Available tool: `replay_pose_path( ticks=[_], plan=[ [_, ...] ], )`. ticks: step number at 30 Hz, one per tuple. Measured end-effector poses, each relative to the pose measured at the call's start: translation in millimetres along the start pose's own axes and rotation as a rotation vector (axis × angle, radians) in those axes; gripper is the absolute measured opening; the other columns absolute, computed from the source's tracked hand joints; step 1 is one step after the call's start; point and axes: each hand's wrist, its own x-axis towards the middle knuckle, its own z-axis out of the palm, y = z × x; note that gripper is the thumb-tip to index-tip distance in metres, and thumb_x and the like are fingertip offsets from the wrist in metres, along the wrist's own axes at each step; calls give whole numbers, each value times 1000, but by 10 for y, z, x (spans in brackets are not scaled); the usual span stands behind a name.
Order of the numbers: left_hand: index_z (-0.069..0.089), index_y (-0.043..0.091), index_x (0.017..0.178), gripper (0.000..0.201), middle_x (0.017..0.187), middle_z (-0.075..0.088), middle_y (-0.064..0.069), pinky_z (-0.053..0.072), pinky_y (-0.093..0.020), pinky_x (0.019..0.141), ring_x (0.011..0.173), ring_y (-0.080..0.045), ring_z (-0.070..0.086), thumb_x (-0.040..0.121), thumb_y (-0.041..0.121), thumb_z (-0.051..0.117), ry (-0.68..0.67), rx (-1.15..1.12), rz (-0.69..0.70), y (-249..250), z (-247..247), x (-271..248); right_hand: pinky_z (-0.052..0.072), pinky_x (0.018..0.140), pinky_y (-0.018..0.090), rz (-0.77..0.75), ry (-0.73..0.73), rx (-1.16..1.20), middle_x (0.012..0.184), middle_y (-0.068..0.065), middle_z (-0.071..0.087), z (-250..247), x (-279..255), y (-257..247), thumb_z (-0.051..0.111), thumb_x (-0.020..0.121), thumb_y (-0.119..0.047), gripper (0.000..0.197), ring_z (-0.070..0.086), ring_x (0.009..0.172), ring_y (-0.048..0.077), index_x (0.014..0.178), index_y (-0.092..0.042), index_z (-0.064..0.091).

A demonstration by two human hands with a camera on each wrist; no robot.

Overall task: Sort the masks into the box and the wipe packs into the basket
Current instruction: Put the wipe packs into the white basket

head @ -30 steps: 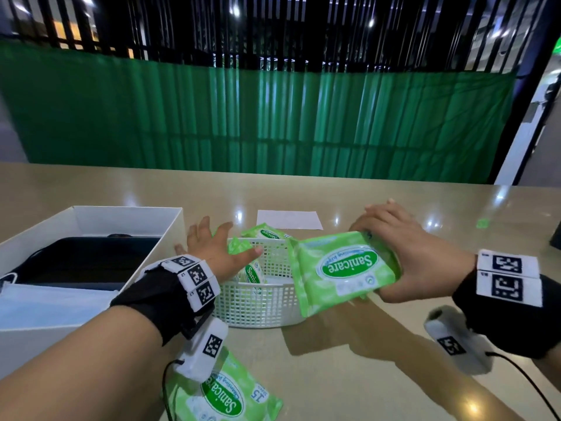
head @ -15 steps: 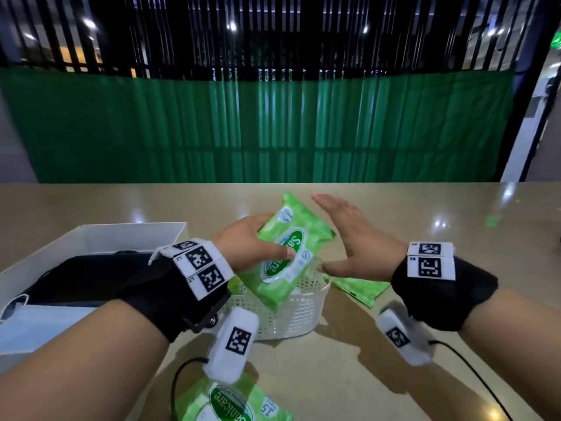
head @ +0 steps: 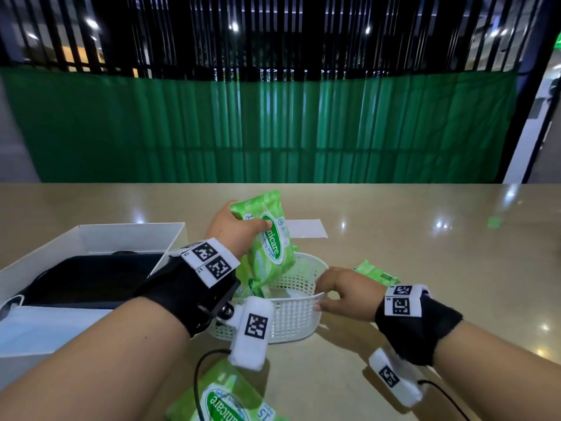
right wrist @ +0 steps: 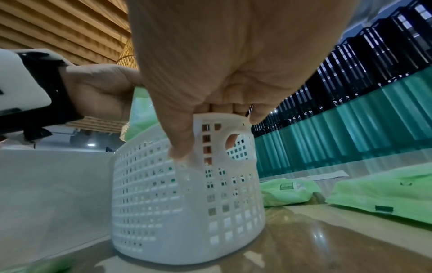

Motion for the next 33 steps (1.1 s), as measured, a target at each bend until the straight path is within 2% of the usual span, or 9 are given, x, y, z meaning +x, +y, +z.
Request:
replay_pose_path(
  ticks=[5,11,13,16,20,23,26,28,33],
  plan=[
    [52,15,102,31,84,59,-1,39,-24,52,64,-12,54,79,17,73,41,125,25,-86,120,-68,41,88,25,4,28,44,96,-3,58,14,-9,-19,67,85,-31,21,49,94,7,98,-15,72],
    [36,30,127,58,72,55,-1,40,-24,45,51,-14,49,80,20,69,-146,631,111,-246,131,-191,39,87,23,13,69,86,93,-6,52,68,-23,-10,69,83,-30,19,47,93,7,98,-19,72],
    [38,36,129,57,85,61,-1,50,-28,52,58,-15,57,80,24,66,-178,786,143,-208,80,-181,38,85,21,4,73,99,89,-8,53,60,-25,-16,69,84,-28,18,45,93,5,98,-16,72],
    [52,31,120,41,108,62,3,51,-26,61,75,-16,63,81,28,63,-164,906,134,-106,6,-165,35,82,18,-8,66,102,81,-18,48,44,-27,-27,68,85,-27,17,43,92,3,96,-14,71],
    [54,16,91,12,78,55,0,38,-23,52,72,-20,56,82,23,58,-151,1028,155,-33,8,-148,37,84,20,-9,56,99,80,-21,46,30,-26,-46,68,85,-27,19,42,93,4,97,-13,71],
    [45,13,73,17,66,41,2,31,-20,48,55,-11,40,87,17,54,-308,1210,36,-119,120,-122,37,84,21,3,51,97,81,-20,45,28,-28,-55,68,85,-27,19,42,93,5,98,-14,71],
    [36,15,64,33,67,38,1,45,-17,70,56,-8,39,96,14,47,-393,1347,-75,-259,226,-51,35,82,20,15,46,102,81,-20,44,29,-29,-66,68,85,-27,18,41,93,4,98,-15,71],
    [45,13,71,26,78,51,0,48,-28,91,80,-13,59,94,22,52,-323,1386,-55,-255,200,-60,34,81,21,21,40,99,81,-20,43,27,-28,-69,68,85,-28,18,41,93,5,97,-15,71],
    [46,16,123,69,120,50,-6,45,-38,93,111,-26,50,79,69,52,-137,1167,18,-103,-154,-52,38,84,23,34,20,72,83,-11,50,17,-19,-78,69,84,-29,20,41,93,6,96,-14,70]
  ],
)
